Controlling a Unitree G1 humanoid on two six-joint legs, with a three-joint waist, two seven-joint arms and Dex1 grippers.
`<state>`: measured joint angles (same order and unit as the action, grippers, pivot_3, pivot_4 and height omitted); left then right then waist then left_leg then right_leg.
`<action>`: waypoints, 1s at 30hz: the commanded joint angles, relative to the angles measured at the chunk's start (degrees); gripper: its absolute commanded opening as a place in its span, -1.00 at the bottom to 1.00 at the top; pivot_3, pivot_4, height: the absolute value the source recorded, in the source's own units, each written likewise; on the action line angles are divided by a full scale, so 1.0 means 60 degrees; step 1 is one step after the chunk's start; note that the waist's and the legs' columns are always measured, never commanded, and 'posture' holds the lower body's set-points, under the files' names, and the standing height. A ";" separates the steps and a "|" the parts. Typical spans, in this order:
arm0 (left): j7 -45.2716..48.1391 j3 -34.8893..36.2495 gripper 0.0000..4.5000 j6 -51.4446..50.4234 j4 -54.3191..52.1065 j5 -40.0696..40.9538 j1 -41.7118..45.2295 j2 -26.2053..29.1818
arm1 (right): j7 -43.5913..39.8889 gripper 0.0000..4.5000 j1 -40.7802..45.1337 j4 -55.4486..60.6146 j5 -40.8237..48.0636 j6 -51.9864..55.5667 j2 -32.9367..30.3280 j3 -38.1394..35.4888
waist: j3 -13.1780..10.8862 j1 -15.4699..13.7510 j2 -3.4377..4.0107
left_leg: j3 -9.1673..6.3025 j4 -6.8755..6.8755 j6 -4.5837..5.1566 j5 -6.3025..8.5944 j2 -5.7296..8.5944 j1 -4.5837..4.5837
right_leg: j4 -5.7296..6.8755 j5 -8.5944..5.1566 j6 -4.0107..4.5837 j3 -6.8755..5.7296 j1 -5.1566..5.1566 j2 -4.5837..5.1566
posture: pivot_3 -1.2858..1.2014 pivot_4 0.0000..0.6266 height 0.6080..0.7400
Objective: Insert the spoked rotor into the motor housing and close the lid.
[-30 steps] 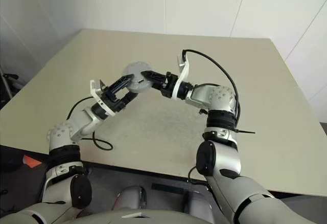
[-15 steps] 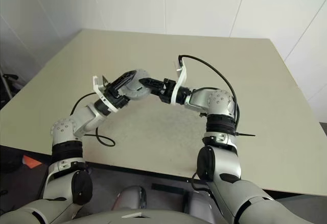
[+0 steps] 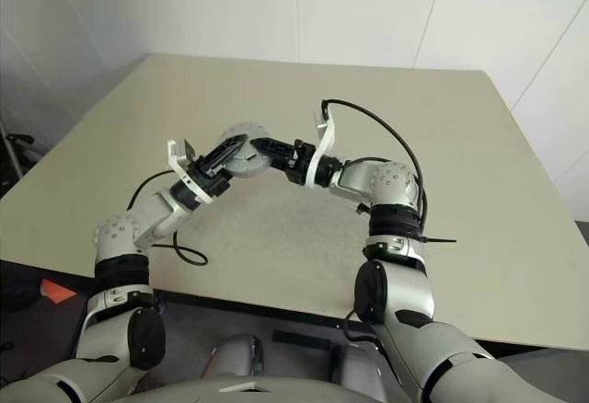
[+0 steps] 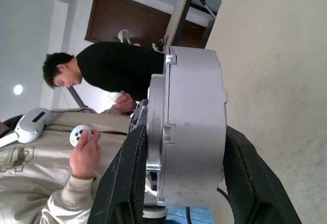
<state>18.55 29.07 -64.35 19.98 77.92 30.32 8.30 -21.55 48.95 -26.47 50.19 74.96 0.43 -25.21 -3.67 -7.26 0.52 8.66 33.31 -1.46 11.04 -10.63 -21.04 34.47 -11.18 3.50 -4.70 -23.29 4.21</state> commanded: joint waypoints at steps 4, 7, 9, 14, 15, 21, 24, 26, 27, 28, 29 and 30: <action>0.0085 0.0012 -0.06 0.0208 -0.0177 -0.0152 0.0169 0.0138 | -0.0074 0.79 0.0246 0.0333 -0.0323 -0.1081 -0.0346 0.0330 | -0.0001 -0.0006 -0.0002 | -0.0001 0.0005 -0.0017 -0.0010 0.0001 0.0006 | 0.0018 -0.0002 -0.0003 0.0004 0.0000 0.0001 | 0.03 -1.00 1.00; 0.0101 -0.0033 -0.06 0.0388 -0.0178 -0.0399 0.0157 0.0163 | 0.0128 0.99 0.0187 0.0338 -0.0964 -0.1939 -0.0420 0.0756 | -0.0001 0.0013 -0.0002 | -0.0002 0.0005 -0.0024 -0.0015 0.0000 0.0008 | 0.0029 -0.0007 -0.0010 0.0004 -0.0002 0.0000 | 0.03 -1.00 1.00; 0.0158 -0.0130 -0.06 0.0810 -0.0345 -0.0831 0.0104 0.0177 | 0.0196 0.99 0.0136 0.0130 -0.1476 -0.2612 -0.0480 0.1016 | -0.0001 0.0015 -0.0002 | -0.0003 0.0005 -0.0026 -0.0016 -0.0001 0.0008 | 0.0031 -0.0009 -0.0012 0.0004 -0.0004 0.0000 | 0.03 -1.00 1.00; 0.0019 0.0133 -0.06 0.2861 -0.0240 -0.2103 0.0116 0.0176 | -0.0065 0.99 -0.0015 -0.0130 -0.2001 -0.3405 -0.0627 0.1368 | -0.0003 0.0019 -0.0006 | -0.0006 0.0005 -0.0026 -0.0016 0.0001 0.0005 | 0.0029 -0.0031 -0.0043 0.0004 -0.0003 0.0000 | 0.03 -1.00 1.00; -0.0180 0.0311 -0.06 0.3276 -0.0038 -0.2297 0.0161 0.0213 | -0.0131 0.99 -0.0034 -0.0103 -0.1989 -0.3411 -0.0642 0.1385 | -0.0003 0.0019 -0.0006 | -0.0007 0.0005 -0.0026 -0.0016 0.0001 0.0005 | 0.0029 -0.0024 -0.0038 0.0003 -0.0004 0.0000 | 0.03 -1.00 1.00; -0.1067 0.1235 -0.06 0.4684 0.1303 -0.2949 0.0286 0.0741 | -0.0296 0.99 -0.0080 -0.0011 -0.1966 -0.3516 -0.0627 0.1453 | -0.0004 0.0047 -0.0012 | -0.0011 0.0004 -0.0025 -0.0016 -0.0001 0.0008 | 0.0030 -0.0009 -0.0015 0.0004 -0.0005 -0.0003 | 0.03 -1.00 1.00; -0.1322 0.1511 -0.06 0.4898 0.1651 -0.3067 0.0337 0.0873 | -0.0320 0.99 -0.0104 0.0015 -0.1988 -0.3562 -0.0593 0.1511 | -0.0004 0.0020 -0.0037 | -0.0013 0.0005 -0.0024 -0.0016 0.0001 0.0006 | 0.0029 -0.0005 -0.0009 0.0004 -0.0006 -0.0002 | 0.03 -1.00 1.00; -0.1497 0.1663 -0.06 0.5060 0.1818 -0.3153 0.0396 0.0903 | -0.0342 0.99 -0.0100 -0.0006 -0.1999 -0.3594 -0.0592 0.1548 | -0.0004 -0.0019 -0.0043 | -0.0014 0.0006 -0.0024 -0.0016 0.0002 0.0004 | 0.0029 -0.0003 -0.0005 0.0002 -0.0005 -0.0001 | 0.03 -1.00 1.00; -0.1567 0.1728 -0.06 0.5130 0.1880 -0.3191 0.0422 0.0911 | -0.0349 0.99 -0.0096 -0.0020 -0.2002 -0.3610 -0.0594 0.1564 | -0.0004 -0.0021 -0.0044 | -0.0014 0.0007 -0.0024 -0.0016 0.0002 0.0004 | 0.0029 -0.0003 -0.0004 0.0002 -0.0003 0.0000 | 0.03 -1.00 1.00; -0.1597 0.1773 -0.06 0.5154 0.1914 -0.3205 0.0438 0.0916 | -0.0352 0.99 -0.0093 -0.0027 -0.1999 -0.3619 -0.0599 0.1576 | -0.0004 -0.0021 -0.0047 | -0.0014 0.0009 -0.0024 -0.0016 0.0003 0.0004 | 0.0030 -0.0003 -0.0004 0.0002 -0.0003 0.0000 | 0.03 -1.00 1.00; -0.1631 0.1800 -0.06 0.5177 0.1928 -0.3233 0.0446 0.0924 | -0.0359 0.99 -0.0089 -0.0035 -0.2001 -0.3632 -0.0603 0.1592 | -0.0005 -0.0018 -0.0055 | -0.0014 0.0012 -0.0024 -0.0016 0.0003 0.0004 | 0.0032 -0.0003 -0.0003 0.0002 -0.0003 0.0001 | 0.03 -1.00 1.00; -0.1655 0.1824 -0.06 0.5206 0.1946 -0.3277 0.0444 0.0955 | -0.0363 0.99 -0.0085 -0.0045 -0.2005 -0.3641 -0.0602 0.1606 | -0.0004 -0.0009 -0.0063 | -0.0014 0.0012 -0.0025 -0.0016 0.0002 0.0005 | 0.0034 -0.0003 -0.0003 0.0002 -0.0003 0.0001 | 0.03 -1.00 1.00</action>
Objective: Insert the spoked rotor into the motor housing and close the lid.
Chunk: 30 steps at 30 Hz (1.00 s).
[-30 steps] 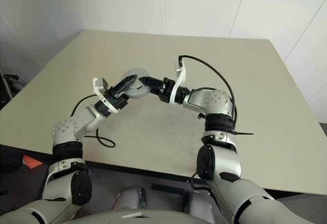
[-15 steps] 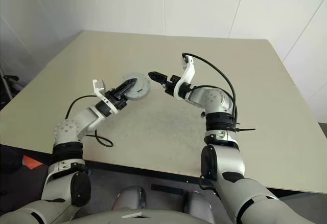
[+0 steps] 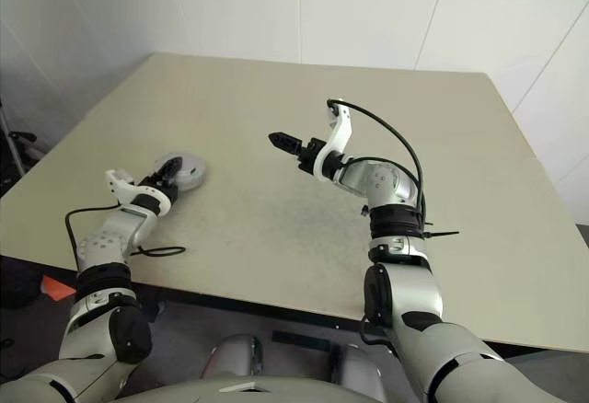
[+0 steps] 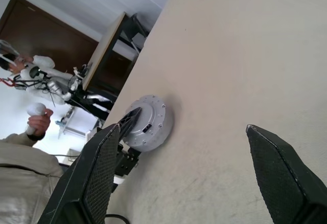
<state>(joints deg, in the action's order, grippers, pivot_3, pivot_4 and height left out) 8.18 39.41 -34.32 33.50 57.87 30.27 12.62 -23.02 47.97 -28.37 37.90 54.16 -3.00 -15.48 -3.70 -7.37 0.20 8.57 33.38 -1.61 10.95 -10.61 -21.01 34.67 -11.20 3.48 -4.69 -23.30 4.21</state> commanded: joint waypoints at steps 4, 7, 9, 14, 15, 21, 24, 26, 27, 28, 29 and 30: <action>0.0017 0.0234 -0.06 0.0250 -0.0140 -0.0060 0.0461 0.0372 | -0.0134 0.99 0.0095 0.0234 0.0022 -0.0206 -0.0017 0.0012 | 0.0002 0.0036 -0.0014 | -0.0001 0.0001 -0.0001 0.0000 -0.0002 0.0004 | 0.0007 0.0000 0.0001 0.0000 0.0000 0.0000 | 0.03 -1.00 1.00; 0.0009 0.0147 0.27 0.0359 -0.0083 -0.0347 0.0415 0.0537 | -0.0128 1.00 0.0126 0.0188 0.0014 -0.0227 -0.0003 0.0017 | 0.0002 0.0060 -0.0016 | -0.0001 0.0001 -0.0001 0.0000 -0.0002 0.0007 | 0.0008 0.0000 0.0002 0.0001 0.0000 -0.0001 | 0.03 -1.00 1.00; 0.0058 0.0072 0.50 0.0414 -0.0099 -0.0527 0.0395 0.0614 | -0.0110 1.00 0.0144 0.0153 0.0000 -0.0241 -0.0001 0.0017 | 0.0003 0.0064 -0.0016 | -0.0001 0.0001 -0.0001 0.0000 -0.0004 0.0008 | 0.0009 -0.0001 0.0002 0.0001 -0.0001 -0.0001 | 0.03 -1.00 1.00; 0.0332 0.0221 0.99 0.0304 -0.0328 -0.0461 0.0506 0.1057 | -0.0038 1.00 0.0245 -0.0063 -0.0063 -0.0234 -0.0026 -0.0035 | 0.0004 0.0078 -0.0019 | 0.0001 0.0001 -0.0002 -0.0001 -0.0004 0.0018 | 0.0015 -0.0002 0.0005 0.0004 0.0001 -0.0001 | 0.03 -1.00 1.00; 0.0380 0.0240 0.99 0.0299 -0.0333 -0.0448 0.0524 0.1153 | -0.0037 1.00 0.0273 -0.0119 -0.0082 -0.0239 -0.0035 -0.0045 | 0.0004 0.0076 -0.0019 | 0.0000 0.0001 -0.0003 -0.0002 -0.0004 0.0019 | 0.0016 -0.0004 0.0008 0.0004 0.0001 -0.0001 | 0.03 -1.00 1.00; 0.0743 0.0438 0.99 0.0266 -0.0281 -0.0463 0.0556 0.2034 | -0.0021 1.00 0.0513 -0.0581 -0.0224 -0.0293 -0.0110 -0.0114 | 0.0005 0.0065 -0.0020 | 0.0000 0.0001 -0.0003 -0.0002 -0.0002 0.0018 | 0.0016 -0.0014 0.0028 0.0004 0.0001 -0.0001 | 0.03 -1.00 1.00; 0.1109 0.0462 0.99 0.0470 -0.0074 -0.0672 0.0598 0.2671 | -0.0083 1.00 0.0577 -0.0711 -0.0306 -0.0374 -0.0137 -0.0056 | 0.0006 0.0065 -0.0021 | 0.0000 0.0001 -0.0004 -0.0002 -0.0003 0.0021 | 0.0018 -0.0018 0.0033 0.0004 0.0002 -0.0001 | 0.03 -1.00 1.00; 0.1345 0.0333 0.99 0.0553 -0.0054 -0.0866 0.0598 0.2992 | -0.0175 1.00 0.0581 -0.0708 -0.0394 -0.0491 -0.0166 0.0049 | 0.0006 0.0066 -0.0021 | 0.0000 0.0002 -0.0004 -0.0002 -0.0003 0.0022 | 0.0018 -0.0018 0.0033 0.0004 0.0003 -0.0001 | 0.03 -1.00 1.00; 0.1487 0.0214 0.99 0.0645 -0.0108 -0.1036 0.0594 0.3149 | -0.0302 1.00 0.0547 -0.0618 -0.0525 -0.0705 -0.0196 0.0194 | 0.0006 0.0064 -0.0022 | 0.0000 0.0001 -0.0004 -0.0002 -0.0003 0.0023 | 0.0018 -0.0018 0.0033 0.0004 0.0004 -0.0001 | 0.03 -1.00 1.00; 0.1591 0.0119 0.99 0.0717 -0.0153 -0.1173 0.0602 0.3262 | -0.0415 1.00 0.0517 -0.0529 -0.0638 -0.0926 -0.0213 0.0306 | 0.0006 0.0064 -0.0022 | 0.0000 0.0001 -0.0004 -0.0002 -0.0002 0.0023 | 0.0018 -0.0018 0.0032 0.0004 0.0004 -0.0001 | 0.03 -1.00 1.00; 0.1692 0.0020 0.99 0.0757 -0.0226 -0.1297 0.0629 0.3378 | -0.0543 1.00 0.0489 -0.0422 -0.0787 -0.1251 -0.0239 0.0426 | 0.0006 0.0057 -0.0022 | 0.0000 0.0002 -0.0004 -0.0002 -0.0002 0.0024 | 0.0018 -0.0018 0.0032 0.0004 0.0005 -0.0001 | 0.03 -1.00 1.00; 0.1774 -0.0087 0.99 0.0813 -0.0301 -0.1434 0.0667 0.3473 | -0.0660 1.00 0.0468 -0.0340 -0.0968 -0.1646 -0.0271 0.0544 | 0.0006 0.0047 -0.0022 | 0.0000 0.0002 -0.0004 -0.0002 -0.0002 0.0024 | 0.0019 -0.0018 0.0033 0.0004 0.0006 -0.0001 | 0.03 -1.00 1.00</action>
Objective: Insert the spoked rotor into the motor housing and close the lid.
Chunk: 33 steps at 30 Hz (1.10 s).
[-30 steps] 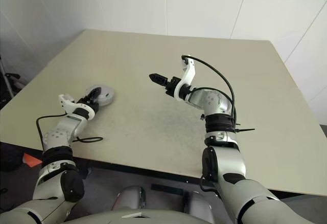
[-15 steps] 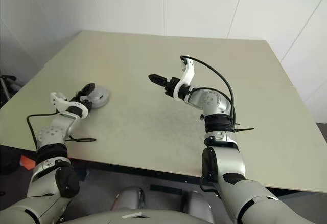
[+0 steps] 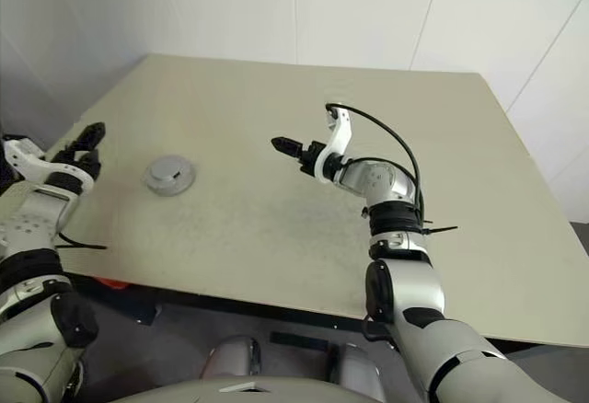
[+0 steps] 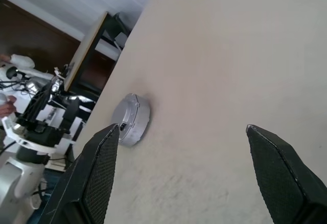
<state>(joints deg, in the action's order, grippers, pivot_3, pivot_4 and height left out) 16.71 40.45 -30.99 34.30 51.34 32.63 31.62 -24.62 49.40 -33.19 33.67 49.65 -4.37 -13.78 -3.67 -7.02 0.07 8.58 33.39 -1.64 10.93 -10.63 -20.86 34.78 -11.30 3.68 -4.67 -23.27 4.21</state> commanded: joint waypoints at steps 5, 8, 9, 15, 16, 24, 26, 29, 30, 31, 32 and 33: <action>0.0690 -0.1009 0.99 0.0966 -0.1199 -0.1242 0.0547 0.0367 | -0.0798 1.00 0.0194 0.0423 -0.1866 -0.4105 -0.0435 0.1100 | 0.0002 -0.0055 -0.0016 | -0.0001 0.0010 -0.0005 -0.0003 0.0000 -0.0005 | 0.0003 -0.0003 0.0003 -0.0001 0.0002 0.0003 | 0.03 -1.00 1.00; 0.1312 -0.1861 0.99 0.1301 -0.1946 -0.1805 0.0585 0.0217 | -0.0825 1.00 0.0521 -0.0121 -0.2808 -0.5732 -0.0912 0.1447 | 0.0003 -0.0036 -0.0024 | -0.0002 0.0018 -0.0005 -0.0003 0.0001 -0.0006 | 0.0003 -0.0002 0.0004 -0.0001 0.0007 0.0005 | 0.03 -1.00 1.00; 0.1459 -0.2148 0.99 0.1317 -0.2181 -0.1956 0.0604 0.0167 | -0.0875 1.00 0.0643 -0.0288 -0.2981 -0.6056 -0.1062 0.1488 | 0.0003 -0.0026 -0.0024 | 0.0000 0.0020 -0.0005 -0.0002 0.0001 -0.0005 | 0.0005 -0.0002 0.0005 -0.0001 0.0007 0.0006 | 0.03 -1.00 1.00; 0.1941 -0.3471 0.99 0.1634 -0.3030 -0.2893 0.0956 -0.0037 | -0.1772 1.00 0.1292 -0.1039 -0.3389 -0.6723 -0.1986 0.1547 | 0.0001 0.0045 -0.0026 | 0.0006 0.0040 -0.0002 -0.0001 -0.0003 -0.0004 | 0.0028 -0.0001 0.0026 -0.0001 0.0005 0.0003 | 0.03 -1.00 1.00; 0.2063 -0.3766 0.99 0.1804 -0.3149 -0.3158 0.0993 -0.0071 | -0.1975 1.00 0.1356 -0.1103 -0.3482 -0.6849 -0.2181 0.1588 | 0.0001 0.0043 -0.0026 | 0.0005 0.0045 0.0003 0.0001 -0.0005 -0.0007 | 0.0028 0.0000 0.0028 -0.0001 0.0005 0.0002 | 0.03 -1.00 1.00; 0.2892 -0.6058 0.99 0.3656 -0.3872 -0.5326 0.0273 -0.0807 | -0.2187 1.00 0.1066 -0.1446 -0.4769 -0.8697 -0.3334 0.2081 | 0.0000 0.0049 -0.0025 | 0.0007 0.0135 0.0059 0.0034 -0.0011 -0.0041 | 0.0043 0.0002 0.0029 0.0003 0.0005 0.0004 | 0.03 -1.00 1.00; 0.3119 -0.6375 0.99 0.3475 -0.4180 -0.5248 -0.0167 -0.1158 | -0.2203 1.00 0.0715 -0.1550 -0.4970 -0.9027 -0.3470 0.2142 | 0.0000 0.0054 -0.0025 | 0.0010 0.0141 0.0059 0.0034 -0.0013 -0.0035 | 0.0059 0.0001 0.0030 0.0005 0.0005 0.0004 | 0.03 -1.00 1.00; 0.3434 -0.6959 0.99 0.3291 -0.4717 -0.5308 -0.1027 -0.1587 | -0.2662 1.00 -0.0045 -0.1653 -0.4750 -0.8997 -0.3526 0.1996 | 0.0001 0.0046 -0.0028 | 0.0025 0.0146 0.0057 0.0033 -0.0016 -0.0033 | 0.0076 -0.0002 0.0035 0.0005 0.0003 0.0004 | 0.03 -1.00 1.00; 0.3478 -0.7133 0.99 0.3305 -0.4780 -0.5408 -0.1308 -0.1689 | -0.2742 1.00 -0.0314 -0.1695 -0.4746 -0.8947 -0.3537 0.1999 | 0.0001 0.0046 -0.0028 | 0.0026 0.0147 0.0058 0.0034 -0.0016 -0.0028 | 0.0079 -0.0003 0.0037 0.0005 0.0011 0.0004 | 0.03 -1.00 1.00; 0.3479 -0.7258 0.99 0.3348 -0.4783 -0.5532 -0.1513 -0.1752 | -0.2829 1.00 -0.0530 -0.1692 -0.4747 -0.8902 -0.3526 0.2018 | 0.0001 0.0042 -0.0027 | 0.0026 0.0149 0.0059 0.0034 -0.0016 -0.0026 | 0.0079 -0.0004 0.0037 0.0005 0.0012 0.0004 | 0.03 -1.00 1.00; 0.3465 -0.7296 0.99 0.3375 -0.4765 -0.5618 -0.1602 -0.1779 | -0.2862 1.00 -0.0630 -0.1682 -0.4778 -0.8891 -0.3515 0.2040 | -0.0001 0.0039 -0.0025 | 0.0026 0.0151 0.0059 0.0034 -0.0016 -0.0029 | 0.0082 -0.0004 0.0037 0.0005 0.0009 0.0004 | 0.03 -1.00 1.00; 0.3448 -0.7287 0.99 0.3380 -0.4751 -0.5619 -0.1706 -0.1852 | -0.2989 1.00 -0.0815 -0.1548 -0.4757 -0.8830 -0.3501 0.2065 | -0.0004 0.0047 -0.0021 | 0.0028 0.0154 0.0060 0.0034 -0.0016 -0.0028 | 0.0086 -0.0003 0.0037 0.0005 0.0009 0.0004 | 0.03 -1.00 1.00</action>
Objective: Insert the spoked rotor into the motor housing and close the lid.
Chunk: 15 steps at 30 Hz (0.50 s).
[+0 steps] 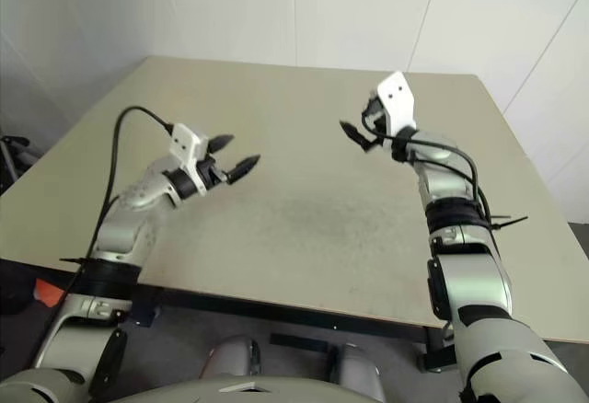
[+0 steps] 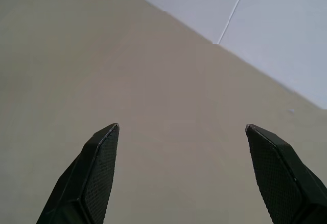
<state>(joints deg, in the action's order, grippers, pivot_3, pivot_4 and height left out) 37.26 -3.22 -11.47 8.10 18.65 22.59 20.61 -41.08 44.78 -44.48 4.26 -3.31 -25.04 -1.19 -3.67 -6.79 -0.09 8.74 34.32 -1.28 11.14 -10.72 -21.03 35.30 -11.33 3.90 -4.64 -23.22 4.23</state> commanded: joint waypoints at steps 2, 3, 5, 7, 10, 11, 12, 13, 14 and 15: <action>-0.0060 0.0065 0.99 0.0162 -0.0369 -0.0191 -0.0121 -0.0093 | -0.0365 1.00 -0.0237 0.0517 0.0242 0.0114 -0.0040 -0.0088 | -0.0005 0.0024 0.0008 | -0.0001 0.0003 -0.0003 -0.0003 -0.0002 -0.0007 | 0.0010 0.0007 0.0012 0.0000 -0.0019 0.0000 | 0.03 -1.00 1.00; -0.0089 0.0106 0.99 0.0169 -0.0367 -0.0199 -0.0137 -0.0116 | -0.0389 1.00 -0.0282 0.0566 0.0266 0.0155 -0.0037 -0.0118 | -0.0005 0.0043 0.0009 | -0.0001 0.0003 -0.0002 -0.0003 -0.0002 -0.0003 | 0.0016 0.0008 0.0014 0.0000 -0.0017 -0.0001 | 0.03 -1.00 1.00; -0.0138 0.0211 0.99 0.0213 -0.0273 -0.0232 -0.0058 -0.0099 | -0.0364 1.00 -0.0296 0.0523 0.0172 0.0126 -0.0094 -0.0105 | -0.0004 0.0102 0.0011 | -0.0002 0.0002 0.0001 -0.0004 -0.0003 0.0011 | 0.0023 0.0009 0.0015 0.0000 -0.0008 -0.0001 | 0.03 -1.00 1.00; -0.0133 0.0246 0.99 0.0242 -0.0181 -0.0265 0.0020 -0.0082 | -0.0361 1.00 -0.0312 0.0517 0.0097 0.0101 -0.0133 -0.0067 | -0.0004 0.0145 0.0011 | -0.0004 0.0003 0.0001 -0.0004 -0.0006 0.0021 | 0.0024 0.0007 0.0010 -0.0001 0.0014 -0.0001 | 0.03 -1.00 1.00; -0.0146 0.0267 0.99 0.0265 -0.0108 -0.0320 0.0096 -0.0124 | -0.0335 1.00 -0.0309 0.0518 0.0080 0.0088 -0.0148 -0.0072 | -0.0004 0.0178 0.0011 | -0.0007 0.0004 0.0004 -0.0006 -0.0003 0.0028 | 0.0023 -0.0013 -0.0025 -0.0001 0.0023 0.0000 | 0.03 -1.00 1.00; -0.0154 0.0270 0.99 0.0269 -0.0110 -0.0340 0.0095 -0.0147 | -0.0317 1.00 -0.0323 0.0537 0.0075 0.0085 -0.0153 -0.0076 | -0.0004 0.0184 0.0012 | -0.0008 0.0004 0.0005 -0.0006 -0.0003 0.0027 | 0.0023 -0.0002 -0.0006 -0.0001 0.0023 -0.0001 | 0.03 -1.00 1.00; -0.0164 0.0271 0.99 0.0273 -0.0106 -0.0358 0.0099 -0.0175 | -0.0310 1.00 -0.0335 0.0566 0.0077 0.0094 -0.0156 -0.0079 | -0.0004 0.0186 0.0012 | -0.0008 0.0004 0.0006 -0.0006 -0.0003 0.0027 | 0.0023 0.0011 0.0017 -0.0001 0.0023 -0.0001 | 0.03 -1.00 1.00; -0.0171 0.0268 0.99 0.0280 -0.0110 -0.0373 0.0089 -0.0202 | -0.0316 1.00 -0.0361 0.0609 0.0086 0.0105 -0.0159 -0.0082 | -0.0004 0.0187 0.0012 | -0.0008 0.0004 0.0006 -0.0006 -0.0003 0.0026 | 0.0023 0.0011 0.0018 -0.0001 0.0023 -0.0001 | 0.03 -1.00 1.00; -0.0171 0.0268 0.99 0.0286 -0.0113 -0.0388 0.0082 -0.0221 | -0.0322 1.00 -0.0380 0.0641 0.0091 0.0115 -0.0160 -0.0080 | -0.0004 0.0187 0.0012 | -0.0008 0.0004 0.0007 -0.0006 -0.0003 0.0025 | 0.0022 0.0012 0.0018 -0.0001 0.0021 -0.0001 | 0.03 -1.00 1.00; -0.0172 0.0277 0.99 0.0304 -0.0105 -0.0404 0.0077 -0.0240 | -0.0322 1.00 -0.0404 0.0670 0.0084 0.0114 -0.0165 -0.0072 | -0.0004 0.0187 0.0012 | -0.0008 0.0004 0.0006 -0.0007 -0.0003 0.0024 | 0.0021 0.0012 0.0020 -0.0001 0.0019 -0.0001 | 0.03 -1.00 1.00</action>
<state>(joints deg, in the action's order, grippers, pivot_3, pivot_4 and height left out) 36.46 -2.54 -11.08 8.41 16.52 21.96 19.20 -43.03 41.70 -43.20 4.42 -2.05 -25.21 -1.01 -3.69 -5.66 -0.01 8.69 34.34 -1.24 11.10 -10.74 -20.90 35.42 -11.25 4.03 -4.64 -23.11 4.23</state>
